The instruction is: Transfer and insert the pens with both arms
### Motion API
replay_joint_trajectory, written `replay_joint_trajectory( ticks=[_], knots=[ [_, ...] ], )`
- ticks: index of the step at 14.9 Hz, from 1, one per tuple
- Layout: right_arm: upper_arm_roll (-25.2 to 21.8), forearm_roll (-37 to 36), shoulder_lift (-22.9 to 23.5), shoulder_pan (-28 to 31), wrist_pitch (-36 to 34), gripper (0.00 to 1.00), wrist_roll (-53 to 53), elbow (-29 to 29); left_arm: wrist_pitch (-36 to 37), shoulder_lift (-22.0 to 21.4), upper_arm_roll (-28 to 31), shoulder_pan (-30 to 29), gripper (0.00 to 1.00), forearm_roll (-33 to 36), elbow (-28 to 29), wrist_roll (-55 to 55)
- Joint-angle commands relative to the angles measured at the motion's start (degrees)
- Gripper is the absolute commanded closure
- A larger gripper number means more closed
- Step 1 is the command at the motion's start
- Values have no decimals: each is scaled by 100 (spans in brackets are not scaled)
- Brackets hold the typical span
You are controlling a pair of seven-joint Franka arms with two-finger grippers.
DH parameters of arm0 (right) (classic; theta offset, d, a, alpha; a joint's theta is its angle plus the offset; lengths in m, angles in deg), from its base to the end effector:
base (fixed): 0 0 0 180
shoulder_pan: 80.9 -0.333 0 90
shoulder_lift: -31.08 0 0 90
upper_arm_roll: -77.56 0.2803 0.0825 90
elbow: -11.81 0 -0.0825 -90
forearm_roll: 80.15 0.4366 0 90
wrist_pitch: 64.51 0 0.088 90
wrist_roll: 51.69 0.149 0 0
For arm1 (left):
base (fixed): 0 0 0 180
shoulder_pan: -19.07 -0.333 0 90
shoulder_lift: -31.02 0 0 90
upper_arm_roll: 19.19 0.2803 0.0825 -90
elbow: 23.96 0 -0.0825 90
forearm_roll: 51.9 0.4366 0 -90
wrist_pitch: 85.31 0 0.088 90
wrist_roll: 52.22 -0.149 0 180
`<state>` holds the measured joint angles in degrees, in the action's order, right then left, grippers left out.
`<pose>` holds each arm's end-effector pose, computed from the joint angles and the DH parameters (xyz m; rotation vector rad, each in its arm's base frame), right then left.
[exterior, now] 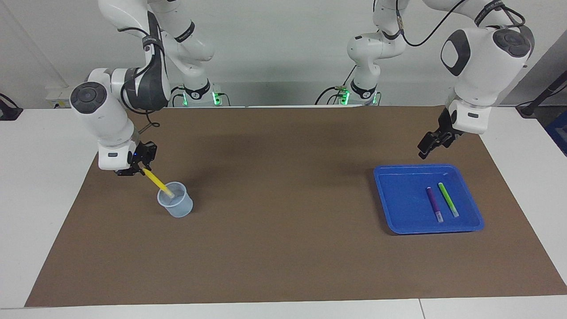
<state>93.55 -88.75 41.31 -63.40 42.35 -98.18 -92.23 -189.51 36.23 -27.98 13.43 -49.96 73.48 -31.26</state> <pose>0.6306 -0.0369 0.3355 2.8318 1.2581 -0.2297 0.6429 -0.0293 0.4437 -3.0924 -0.4734 -0.0493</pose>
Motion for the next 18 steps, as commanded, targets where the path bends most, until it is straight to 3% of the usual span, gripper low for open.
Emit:
replay_joint_trajectory(
  ticks=[1,4,7,9,11,12,13,14,18],
  knots=[
    [45,-168,22,17,54,100,158,-125,-354,357,-44,-190,0,271,38,-678],
    [45,-168,23,16,151,100,158,-204,-915,883,-44,-296,0,350,-15,-1390],
    [54,-168,-21,16,309,100,158,-371,-1330,1603,-44,-296,0,807,-286,-1453],
    [45,-168,-21,16,327,100,158,-371,-1680,1859,-44,-427,0,843,-349,-1593],
    [54,-168,-21,16,380,56,158,-371,-1989,2097,-44,-569,0,860,-366,-1813],
    [54,-159,-21,16,371,49,210,-371,-2043,2194,-44,-673,0,852,-419,-1945],
    [63,-159,-21,16,354,35,306,-371,-2078,2325,-44,-718,0,852,-541,-2033],
    [63,-159,-21,16,327,3,342,-362,-2096,2439,-44,-727,0,852,-664,-2060],
    [54,-168,-4,25,257,0,342,-266,-2430,2555,-52,-736,0,825,-639,-2051]
  ],
)
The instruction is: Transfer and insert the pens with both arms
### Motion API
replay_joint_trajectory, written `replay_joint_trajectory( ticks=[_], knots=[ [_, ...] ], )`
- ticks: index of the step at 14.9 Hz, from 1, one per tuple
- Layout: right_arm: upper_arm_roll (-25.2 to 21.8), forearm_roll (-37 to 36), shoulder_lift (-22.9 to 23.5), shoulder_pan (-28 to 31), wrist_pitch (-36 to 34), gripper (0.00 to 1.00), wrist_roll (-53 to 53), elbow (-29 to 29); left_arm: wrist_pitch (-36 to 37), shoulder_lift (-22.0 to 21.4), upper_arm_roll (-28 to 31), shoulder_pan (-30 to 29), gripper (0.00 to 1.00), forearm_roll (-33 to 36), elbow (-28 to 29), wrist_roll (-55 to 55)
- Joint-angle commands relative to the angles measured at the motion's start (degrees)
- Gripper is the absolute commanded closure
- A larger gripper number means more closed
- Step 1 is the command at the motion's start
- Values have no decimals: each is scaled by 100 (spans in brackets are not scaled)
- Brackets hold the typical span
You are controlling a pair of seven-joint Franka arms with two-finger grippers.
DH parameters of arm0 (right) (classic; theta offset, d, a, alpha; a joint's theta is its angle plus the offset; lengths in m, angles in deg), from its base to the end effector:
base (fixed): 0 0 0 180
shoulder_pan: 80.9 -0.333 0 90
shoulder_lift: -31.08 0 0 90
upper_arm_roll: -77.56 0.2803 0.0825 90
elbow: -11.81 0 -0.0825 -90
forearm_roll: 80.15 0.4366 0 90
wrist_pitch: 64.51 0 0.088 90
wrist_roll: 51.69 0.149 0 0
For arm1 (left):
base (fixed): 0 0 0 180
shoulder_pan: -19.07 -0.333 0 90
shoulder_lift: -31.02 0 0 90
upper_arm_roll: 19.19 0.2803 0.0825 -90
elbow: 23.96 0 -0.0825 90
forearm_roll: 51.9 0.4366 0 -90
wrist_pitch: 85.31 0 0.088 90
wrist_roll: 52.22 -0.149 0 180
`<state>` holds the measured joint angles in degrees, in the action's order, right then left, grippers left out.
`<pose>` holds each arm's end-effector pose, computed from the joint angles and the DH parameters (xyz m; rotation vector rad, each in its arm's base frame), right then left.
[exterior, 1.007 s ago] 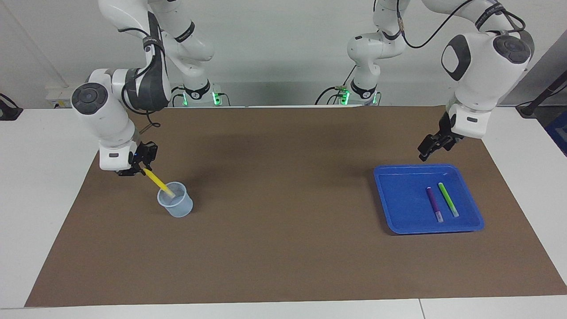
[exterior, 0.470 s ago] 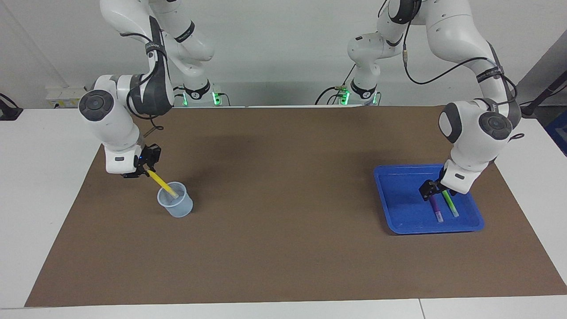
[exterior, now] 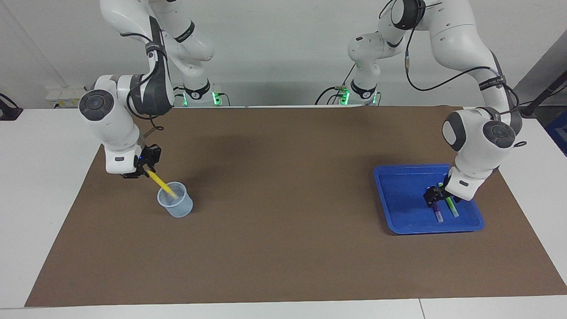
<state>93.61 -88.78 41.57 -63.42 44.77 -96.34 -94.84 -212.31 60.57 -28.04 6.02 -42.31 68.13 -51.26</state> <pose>0.6251 -0.0341 0.3129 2.8495 1.2252 -0.2374 0.7240 0.0717 0.2412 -3.0711 -0.0301 -0.1528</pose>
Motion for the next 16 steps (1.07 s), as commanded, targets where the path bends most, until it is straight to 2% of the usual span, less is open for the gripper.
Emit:
replay_joint_trajectory(
  ticks=[1,4,9,11,12,14,16],
  knots=[
    [48,-165,-39,19,-29,0,158,48,-167,138,-38,48,0,43,-86,-51],
    [48,-157,-82,19,-371,0,158,346,-254,366,-38,57,0,95,-94,-42],
    [74,-16,-635,10,-741,0,957,453,-413,455,-38,92,0,148,19,-42],
    [109,482,-803,18,-777,0,1264,453,-413,446,-30,109,2,157,99,-34],
    [109,624,-856,19,-785,0,1414,453,-404,437,-38,110,10,157,99,-25],
    [126,661,-987,10,-812,0,1643,453,-326,437,-30,118,35,157,108,-25],
    [144,661,-1093,10,-821,1,1644,479,-255,428,-30,118,54,218,99,-34]
  ],
)
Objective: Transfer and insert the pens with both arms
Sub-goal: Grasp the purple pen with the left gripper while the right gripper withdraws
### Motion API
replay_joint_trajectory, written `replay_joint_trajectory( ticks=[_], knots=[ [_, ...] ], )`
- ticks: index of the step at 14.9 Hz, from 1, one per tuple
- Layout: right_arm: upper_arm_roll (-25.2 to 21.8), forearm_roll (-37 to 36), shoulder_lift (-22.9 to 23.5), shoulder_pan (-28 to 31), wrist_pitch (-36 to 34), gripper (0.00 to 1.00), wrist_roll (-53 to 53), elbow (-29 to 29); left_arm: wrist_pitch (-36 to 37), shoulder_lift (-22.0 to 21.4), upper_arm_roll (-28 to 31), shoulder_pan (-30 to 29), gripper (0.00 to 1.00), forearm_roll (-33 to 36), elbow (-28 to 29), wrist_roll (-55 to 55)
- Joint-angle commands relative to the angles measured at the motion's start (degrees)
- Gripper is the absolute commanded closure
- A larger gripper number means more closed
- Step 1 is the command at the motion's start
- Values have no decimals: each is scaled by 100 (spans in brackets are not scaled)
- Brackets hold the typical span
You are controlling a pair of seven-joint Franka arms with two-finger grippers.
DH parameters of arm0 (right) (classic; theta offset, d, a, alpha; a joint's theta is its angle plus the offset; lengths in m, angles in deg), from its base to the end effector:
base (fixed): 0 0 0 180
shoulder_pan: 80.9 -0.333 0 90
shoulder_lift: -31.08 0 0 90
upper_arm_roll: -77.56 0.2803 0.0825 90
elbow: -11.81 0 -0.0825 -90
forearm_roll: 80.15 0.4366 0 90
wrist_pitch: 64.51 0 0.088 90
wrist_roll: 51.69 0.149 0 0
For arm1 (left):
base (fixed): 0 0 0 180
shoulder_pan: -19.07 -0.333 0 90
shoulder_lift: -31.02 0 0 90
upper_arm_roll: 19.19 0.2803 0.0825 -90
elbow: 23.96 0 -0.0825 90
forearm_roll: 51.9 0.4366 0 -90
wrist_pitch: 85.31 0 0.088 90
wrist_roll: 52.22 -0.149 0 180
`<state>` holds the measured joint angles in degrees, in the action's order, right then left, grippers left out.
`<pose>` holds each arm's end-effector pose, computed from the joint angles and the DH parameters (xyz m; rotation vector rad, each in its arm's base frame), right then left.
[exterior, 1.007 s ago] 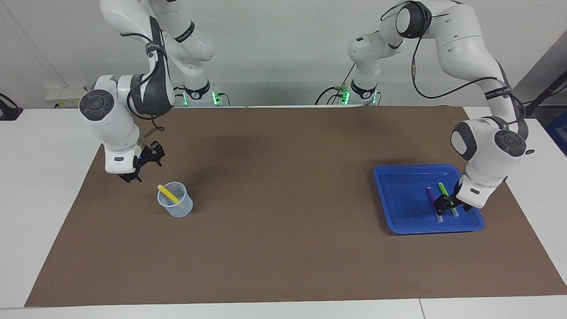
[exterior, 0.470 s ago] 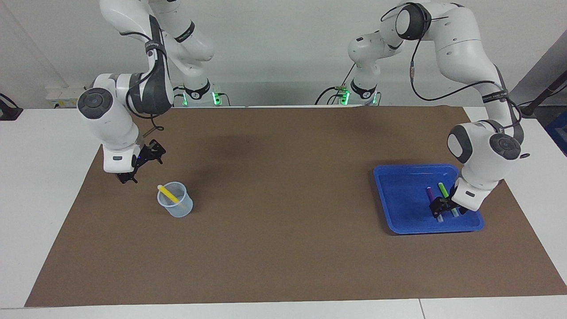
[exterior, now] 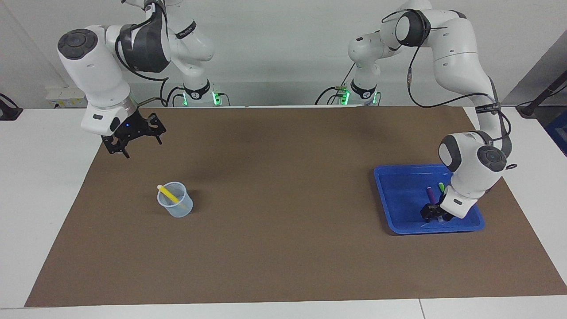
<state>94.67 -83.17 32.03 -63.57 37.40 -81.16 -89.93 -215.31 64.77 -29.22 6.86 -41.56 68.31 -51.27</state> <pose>0.6171 -0.0097 0.4469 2.9947 0.7994 -0.0378 0.7242 0.0455 0.1932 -3.0910 0.0358 -0.1243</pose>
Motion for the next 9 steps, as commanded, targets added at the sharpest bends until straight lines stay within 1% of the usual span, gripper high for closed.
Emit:
replay_joint_trajectory(
  ticks=[1,2,5,6,8,9],
  knots=[
    [38,100,-174,33,-83,5,100,40,88,9,89,43,62,248,81,-33],
    [38,91,-175,59,-83,9,91,110,132,0,89,35,69,301,81,-33],
    [21,91,-183,68,-162,10,99,242,167,0,89,35,87,302,81,-51],
    [21,91,-192,77,-171,10,99,243,167,0,89,35,90,302,81,-51],
    [21,91,-201,77,-241,10,99,251,185,-8,89,35,100,302,81,-42],
    [12,91,-218,86,-241,10,99,251,211,-8,89,43,100,302,81,-42]
  ],
)
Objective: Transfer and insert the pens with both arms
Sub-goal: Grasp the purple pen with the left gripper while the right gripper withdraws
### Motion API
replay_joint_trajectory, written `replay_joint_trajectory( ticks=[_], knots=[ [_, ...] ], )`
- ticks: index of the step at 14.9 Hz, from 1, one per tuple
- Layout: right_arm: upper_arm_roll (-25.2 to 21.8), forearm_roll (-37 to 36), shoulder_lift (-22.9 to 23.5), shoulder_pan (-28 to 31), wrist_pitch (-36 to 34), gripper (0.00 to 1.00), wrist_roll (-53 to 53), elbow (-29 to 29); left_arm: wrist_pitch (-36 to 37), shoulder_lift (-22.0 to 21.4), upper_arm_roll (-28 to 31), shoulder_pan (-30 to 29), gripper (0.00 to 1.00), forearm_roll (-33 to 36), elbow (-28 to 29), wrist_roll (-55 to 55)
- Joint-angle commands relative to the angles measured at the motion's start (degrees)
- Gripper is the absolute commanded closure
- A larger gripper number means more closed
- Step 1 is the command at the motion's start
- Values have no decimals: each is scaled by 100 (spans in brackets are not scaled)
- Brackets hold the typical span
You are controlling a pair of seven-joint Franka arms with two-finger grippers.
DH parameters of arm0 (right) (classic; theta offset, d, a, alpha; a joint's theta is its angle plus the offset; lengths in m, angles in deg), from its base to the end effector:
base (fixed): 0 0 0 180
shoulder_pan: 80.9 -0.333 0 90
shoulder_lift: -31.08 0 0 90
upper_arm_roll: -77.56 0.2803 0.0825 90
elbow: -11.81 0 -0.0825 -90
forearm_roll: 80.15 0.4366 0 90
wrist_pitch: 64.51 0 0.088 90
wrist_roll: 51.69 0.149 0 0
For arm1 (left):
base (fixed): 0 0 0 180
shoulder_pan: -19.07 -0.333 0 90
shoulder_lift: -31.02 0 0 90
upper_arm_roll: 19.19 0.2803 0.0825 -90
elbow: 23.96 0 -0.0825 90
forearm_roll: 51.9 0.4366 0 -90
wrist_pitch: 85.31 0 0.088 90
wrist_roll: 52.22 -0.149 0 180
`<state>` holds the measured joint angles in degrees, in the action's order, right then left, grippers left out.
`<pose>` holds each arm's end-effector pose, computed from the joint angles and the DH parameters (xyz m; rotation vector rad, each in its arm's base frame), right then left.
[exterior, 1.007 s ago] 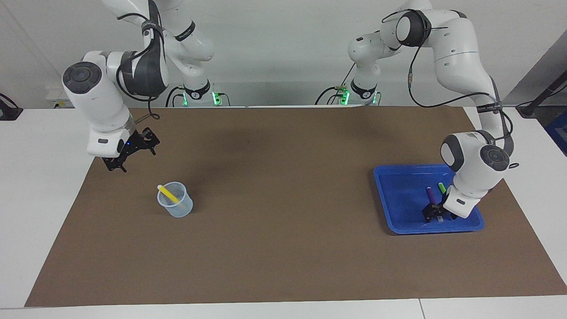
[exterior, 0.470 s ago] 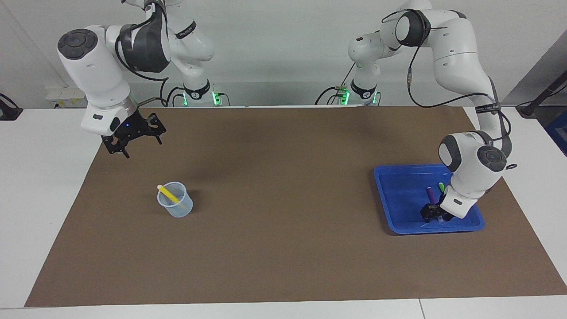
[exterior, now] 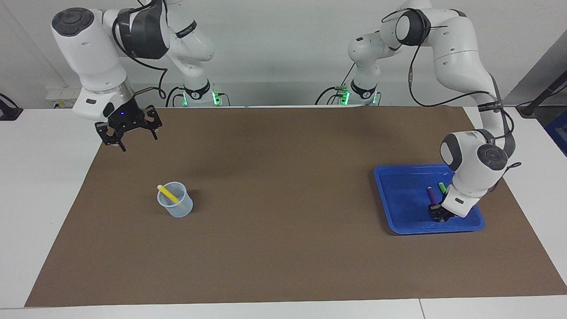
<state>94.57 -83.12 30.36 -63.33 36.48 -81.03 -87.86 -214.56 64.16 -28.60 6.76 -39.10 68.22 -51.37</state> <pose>0.6164 -0.0122 0.4820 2.9794 0.7788 0.0304 0.7237 0.0571 0.1999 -3.0475 0.0603 -0.1182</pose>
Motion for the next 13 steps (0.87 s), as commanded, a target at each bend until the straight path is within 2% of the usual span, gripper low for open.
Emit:
replay_joint_trajectory(
  ticks=[1,7,10,13],
  knots=[
    [22,86,-69,63,-149,10,87,44,181,52,27,54,100,55,72,-32],
    [-22,86,-227,89,-193,10,69,88,585,17,10,124,100,12,-148,-6],
    [-40,86,-236,89,-360,10,-360,342,822,-88,-25,124,100,-24,-227,21],
    [-110,78,-394,98,-360,10,-677,369,1471,-98,-43,133,100,-85,-639,38]
  ],
)
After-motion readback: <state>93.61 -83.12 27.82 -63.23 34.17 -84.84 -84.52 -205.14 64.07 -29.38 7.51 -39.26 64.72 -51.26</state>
